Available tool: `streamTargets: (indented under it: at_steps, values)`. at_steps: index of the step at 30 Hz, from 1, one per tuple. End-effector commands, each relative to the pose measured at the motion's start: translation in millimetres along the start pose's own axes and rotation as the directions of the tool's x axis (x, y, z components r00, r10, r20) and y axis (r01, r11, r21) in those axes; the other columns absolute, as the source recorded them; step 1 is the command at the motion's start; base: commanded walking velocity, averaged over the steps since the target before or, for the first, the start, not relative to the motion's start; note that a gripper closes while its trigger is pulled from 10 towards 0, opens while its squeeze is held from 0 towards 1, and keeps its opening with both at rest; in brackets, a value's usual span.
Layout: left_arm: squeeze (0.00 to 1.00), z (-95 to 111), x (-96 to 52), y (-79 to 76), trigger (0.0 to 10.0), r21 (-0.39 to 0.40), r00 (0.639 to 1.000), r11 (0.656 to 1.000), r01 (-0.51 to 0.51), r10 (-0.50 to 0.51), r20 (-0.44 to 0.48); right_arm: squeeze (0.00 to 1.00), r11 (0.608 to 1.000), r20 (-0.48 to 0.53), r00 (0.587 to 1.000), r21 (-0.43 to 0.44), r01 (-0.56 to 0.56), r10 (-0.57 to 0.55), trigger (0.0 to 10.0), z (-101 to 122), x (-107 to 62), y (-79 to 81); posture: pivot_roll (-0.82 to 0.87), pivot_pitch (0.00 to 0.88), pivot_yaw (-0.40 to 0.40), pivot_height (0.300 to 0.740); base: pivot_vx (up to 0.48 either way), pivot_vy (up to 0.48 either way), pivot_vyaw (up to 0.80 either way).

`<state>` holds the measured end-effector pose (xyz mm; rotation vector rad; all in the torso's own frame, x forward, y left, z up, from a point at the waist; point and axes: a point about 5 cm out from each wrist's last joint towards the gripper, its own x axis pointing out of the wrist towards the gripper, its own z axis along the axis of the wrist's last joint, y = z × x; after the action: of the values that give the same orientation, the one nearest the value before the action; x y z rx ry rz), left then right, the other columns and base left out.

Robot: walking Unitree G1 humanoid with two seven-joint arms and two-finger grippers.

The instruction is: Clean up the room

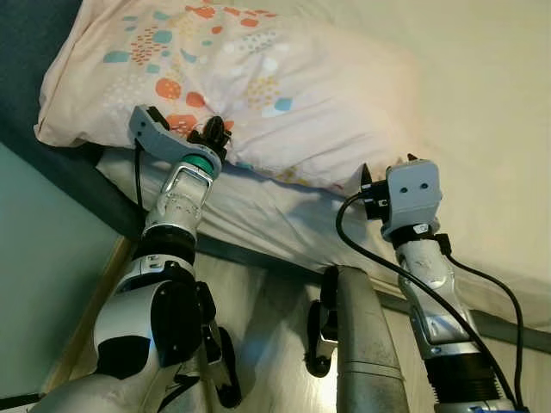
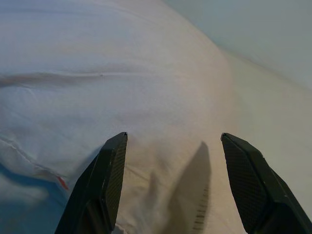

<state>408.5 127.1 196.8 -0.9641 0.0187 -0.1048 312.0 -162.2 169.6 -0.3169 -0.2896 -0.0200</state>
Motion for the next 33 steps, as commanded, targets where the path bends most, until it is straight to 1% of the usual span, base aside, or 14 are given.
streamTargets:
  at_steps: [1, 10, 11, 15, 19, 20, 21, 23, 25, 27, 28, 29, 32, 33]
  values:
    - [0.00, -1, -3.0, 4.9, 0.0, 0.025, 1.000, 1.000, -0.007, 0.007, 0.016, 0.00, 1.000, -0.014, 1.000, 0.014, 0.005, -0.005, 10.0, -5, -2.3, -0.1, -0.11, 0.289, 0.061, 0.570, 0.000, 0.000, 0.00]
    - [0.00, 14, -3.2, -35.2, 0.0, 0.175, 0.976, 0.968, 0.178, -0.196, 0.092, 0.00, 1.000, -0.001, 1.000, 0.009, 0.011, -0.011, 10.0, -2, 0.8, -3.1, -0.10, 0.285, 0.060, 0.570, 0.000, 0.000, 0.00]
    - [0.00, 28, -8.9, -72.0, 0.0, 0.290, 0.922, 0.899, 0.328, -0.372, 0.111, 0.00, 1.000, 0.009, 1.000, 0.000, 0.015, -0.015, 10.0, 0, 2.7, -5.1, -0.10, 0.281, 0.061, 0.570, 0.000, 0.000, 0.00]
    - [0.00, 35, -14.3, -91.9, 0.0, 0.356, 0.879, 0.844, 0.401, -0.464, 0.110, 0.00, 1.000, 0.015, 1.000, -0.005, 0.018, -0.018, 10.0, 1, 3.8, -6.4, -0.10, 0.281, 0.061, 0.570, 0.000, 0.000, 0.00]
    - [0.00, 64, -36.8, -153.5, 0.0, 0.607, 0.683, 0.575, 0.548, -0.727, 0.073, 0.00, 0.999, 0.042, 0.999, -0.024, 0.031, -0.030, 10.0, 6, 9.4, -11.9, -0.08, 0.273, 0.062, 0.570, 0.000, 0.000, 0.00]
    - [0.00, 64, -36.8, -153.5, 0.0, 0.607, 0.683, 0.575, 0.548, -0.727, 0.073, 0.00, 0.999, 0.042, 0.999, -0.024, 0.031, -0.030, 10.0, 6, 9.4, -11.9, -0.08, 0.273, 0.062, 0.570, 0.000, 0.000, 0.00]
    - [0.00, 74, -44.9, -170.9, 0.0, 0.697, 0.607, 0.456, 0.553, -0.794, 0.037, 0.00, 0.999, 0.052, 0.998, -0.033, 0.034, -0.032, 10.0, 8, 11.5, -13.2, -0.08, 0.270, 0.061, 0.570, 0.000, 0.000, 0.00]
    - [0.00, 74, -44.9, -170.9, 0.0, 0.697, 0.607, 0.456, 0.553, -0.794, 0.037, 0.00, 0.999, 0.052, 0.998, -0.033, 0.034, -0.032, 10.0, 8, 11.5, -13.2, -0.08, 0.270, 0.061, 0.570, 0.000, 0.000, 0.00]
    - [0.00, 90, -54.8, -202.3, 0.0, 0.885, 0.466, 0.121, 0.450, -0.877, -0.117, 0.00, 0.998, 0.075, 0.996, -0.052, 0.041, -0.037, 10.0, 13, 16.1, -16.6, -0.07, 0.261, 0.059, 0.570, 0.000, 0.000, 0.00]
    - [0.00, 90, -54.8, -202.3, 0.0, 0.885, 0.466, 0.121, 0.450, -0.877, -0.117, 0.00, 0.998, 0.075, 0.996, -0.052, 0.041, -0.037, 10.0, 13, 16.1, -16.6, -0.07, 0.261, 0.059, 0.570, 0.000, 0.000, 0.00]
    - [0.00, 93, -56.3, -213.5, 0.0, 0.931, 0.434, -0.025, 0.364, -0.880, -0.193, 0.00, 0.997, 0.085, 0.996, -0.058, 0.043, -0.038, 10.0, 15, 17.7, -17.7, -0.07, 0.261, 0.060, 0.570, 0.000, 0.000, 0.00]
    - [0.00, 93, -56.3, -213.5, 0.0, 0.931, 0.434, -0.025, 0.364, -0.880, -0.193, 0.00, 0.997, 0.085, 0.996, -0.058, 0.043, -0.038, 10.0, 15, 17.7, -17.7, -0.07, 0.261, 0.060, 0.570, 0.000, 0.000, 0.00]
    - [0.00, 99, -55.8, -231.6, 0.9, 0.960, 0.432, -0.228, 0.166, -0.858, -0.278, 0.00, 0.997, 0.095, 0.995, -0.063, 0.044, -0.038, 10.0, 17, 19.0, -18.3, -0.07, 0.258, 0.065, 0.570, 0.000, 0.000, 0.00]
    - [0.00, 103, -54.3, -239.4, 9.1, 0.962, 0.452, -0.260, 0.078, -0.851, -0.267, 0.00, 0.997, 0.097, 0.995, -0.061, 0.045, -0.039, 10.0, 18, 18.6, -17.9, -0.07, 0.258, 0.070, 0.570, 0.000, 0.000, 0.00]
